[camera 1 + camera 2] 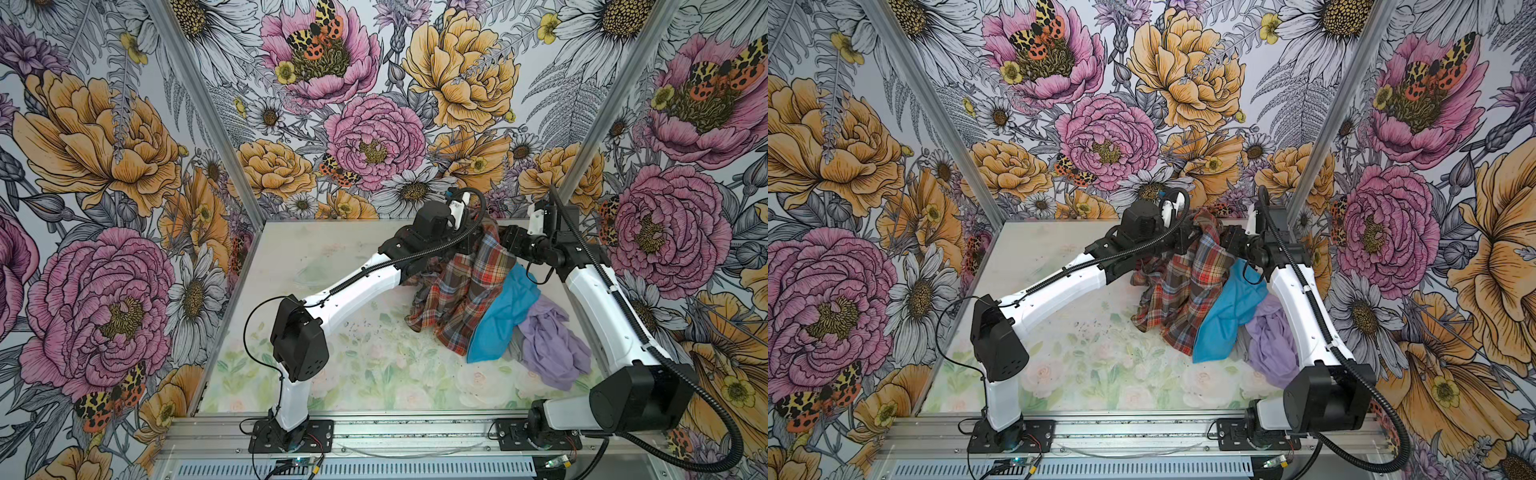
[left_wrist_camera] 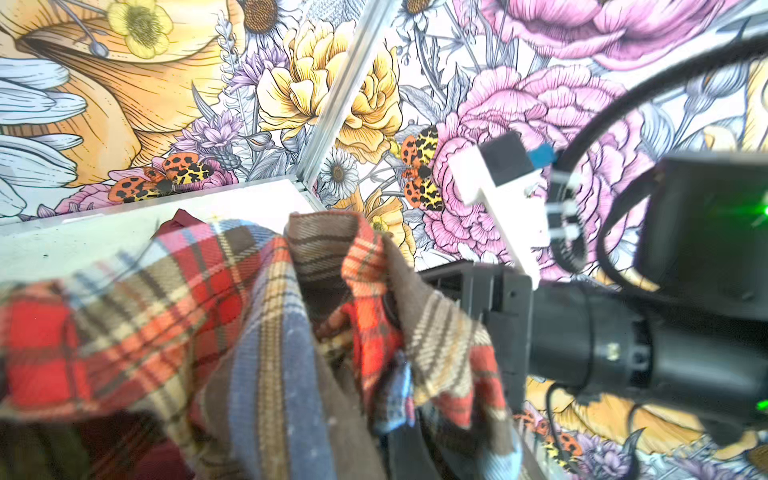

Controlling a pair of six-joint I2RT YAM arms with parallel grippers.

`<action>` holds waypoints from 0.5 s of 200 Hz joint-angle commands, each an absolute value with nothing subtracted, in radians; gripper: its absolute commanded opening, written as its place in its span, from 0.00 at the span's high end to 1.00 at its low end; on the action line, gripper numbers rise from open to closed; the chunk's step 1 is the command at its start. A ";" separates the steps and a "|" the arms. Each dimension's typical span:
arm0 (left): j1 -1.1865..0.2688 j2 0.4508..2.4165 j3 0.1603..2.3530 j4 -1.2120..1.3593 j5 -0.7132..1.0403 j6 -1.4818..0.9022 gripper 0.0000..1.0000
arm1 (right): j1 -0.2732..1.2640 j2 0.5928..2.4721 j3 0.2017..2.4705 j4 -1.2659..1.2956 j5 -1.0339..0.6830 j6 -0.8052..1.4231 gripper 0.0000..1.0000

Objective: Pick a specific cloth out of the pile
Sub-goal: 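Reach the left gripper to the lifted plaid shirt and grasp it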

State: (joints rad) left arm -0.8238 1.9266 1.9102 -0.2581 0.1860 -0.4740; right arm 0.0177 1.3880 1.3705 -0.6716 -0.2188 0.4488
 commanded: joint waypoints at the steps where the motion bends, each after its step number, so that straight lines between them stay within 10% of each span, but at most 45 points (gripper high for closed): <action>1: -0.794 1.884 1.982 -0.345 0.241 -0.592 1.00 | 0.010 1.308 1.334 -0.586 -0.221 0.415 0.22; 100: -0.777 1.867 2.099 -0.463 0.201 -0.600 1.00 | 0.018 1.053 1.078 -0.291 -0.307 0.367 0.09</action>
State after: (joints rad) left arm -0.7746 1.9095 1.9995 -0.4904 0.2108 -0.5964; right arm 0.0181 1.1011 1.1290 -0.4080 -0.2523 0.3878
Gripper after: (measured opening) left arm 0.082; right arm 0.903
